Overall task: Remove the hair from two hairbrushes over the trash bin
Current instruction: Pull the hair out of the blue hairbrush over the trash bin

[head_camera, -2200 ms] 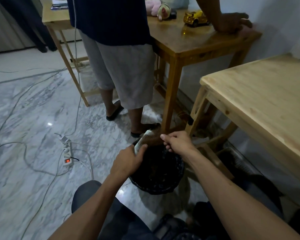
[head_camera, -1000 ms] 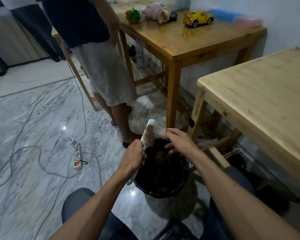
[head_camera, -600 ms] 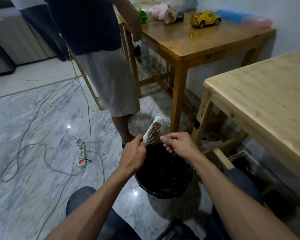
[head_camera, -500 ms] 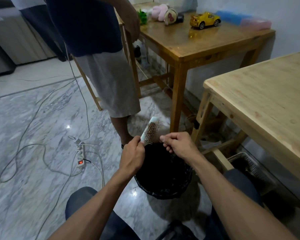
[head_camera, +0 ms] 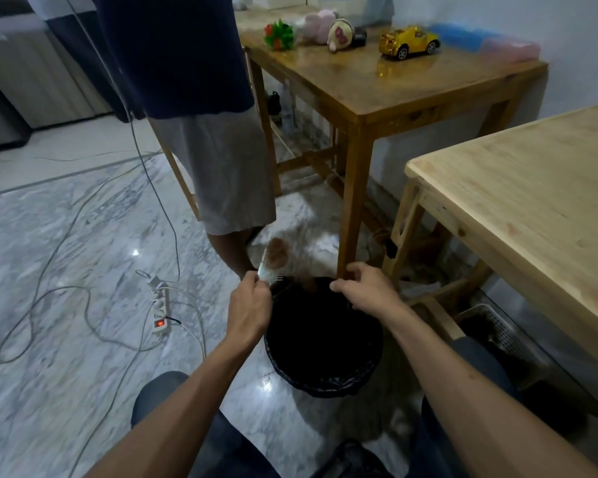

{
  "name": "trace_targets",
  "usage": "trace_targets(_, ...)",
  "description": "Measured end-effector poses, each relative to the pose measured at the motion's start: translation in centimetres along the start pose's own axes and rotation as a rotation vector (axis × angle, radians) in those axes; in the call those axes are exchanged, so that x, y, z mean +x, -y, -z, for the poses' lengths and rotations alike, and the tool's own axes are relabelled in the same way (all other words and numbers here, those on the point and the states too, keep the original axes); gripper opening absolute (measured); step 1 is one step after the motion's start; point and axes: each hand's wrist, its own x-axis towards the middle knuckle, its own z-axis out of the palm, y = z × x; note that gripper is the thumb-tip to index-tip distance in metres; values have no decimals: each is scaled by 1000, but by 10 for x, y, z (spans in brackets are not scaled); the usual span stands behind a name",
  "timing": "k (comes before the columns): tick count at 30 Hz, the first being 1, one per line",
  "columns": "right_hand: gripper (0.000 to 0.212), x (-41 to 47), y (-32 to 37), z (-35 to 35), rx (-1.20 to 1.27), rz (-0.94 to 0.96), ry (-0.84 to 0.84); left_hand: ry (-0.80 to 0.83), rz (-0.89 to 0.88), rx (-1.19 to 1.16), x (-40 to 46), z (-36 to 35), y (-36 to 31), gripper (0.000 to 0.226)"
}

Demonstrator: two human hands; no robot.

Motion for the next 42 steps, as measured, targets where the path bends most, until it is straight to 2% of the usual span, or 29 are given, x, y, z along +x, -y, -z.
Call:
trace_targets(2, 75, -2, 7, -5, 170, 38, 35, 38, -42, -9, -5, -1, -4, 30)
trace_targets(5, 70, -5, 14, -10, 462, 141, 148, 111, -84, -21, -8, -4, -7, 31)
trace_targets(8, 40, -7, 12, -18, 462, 242, 218, 181, -93, -65, -9, -5, -10, 25)
trace_targets(10, 10, -8, 11, -21, 417, 272, 125, 149, -36, -104, -1, -4, -4, 22)
trace_targets(11, 6, -8, 9, -20, 402, 276, 75, 111, 6, -113, 4, -3, -1, 21)
trace_targets(16, 13, -7, -6, -7, 323, 268, -3, -69, 258, -137, 24, 14, 7, 21)
trace_targets(19, 13, -8, -13, -4, 305, 239, -32, -86, 247, -75, 21, 16, 6, 22)
trace_targets(23, 15, -9, -12, -4, 185, 201, -16, -65, 90, 55, 3, 9, -6, 20)
trace_targets(26, 42, -14, -2, -4, 188, 145, -6, -34, -93, 169, -6, 5, -15, 20)
trace_targets(28, 47, -14, 5, -3, 246, 129, -77, -33, -202, 236, -9, 4, -19, 22)
trace_targets(32, 38, -11, 18, -5, 498, 189, -29, 8, -384, 400, -14, -1, -23, 16)
trace_targets(34, 21, -7, 18, -10, 512, 249, -41, 28, -427, 458, -15, -4, -22, 16)
trace_targets(36, 13, -3, 15, -12, 522, 262, -91, 30, -391, 457, -14, -6, -19, 16)
trace_targets(40, 17, 1, -6, 3, 509, 147, -210, -85, -75, 375, 2, 9, -6, 20)
trace_targets(42, 15, 1, -18, 13, 475, 112, -177, -85, -70, 422, 6, 16, 0, 20)
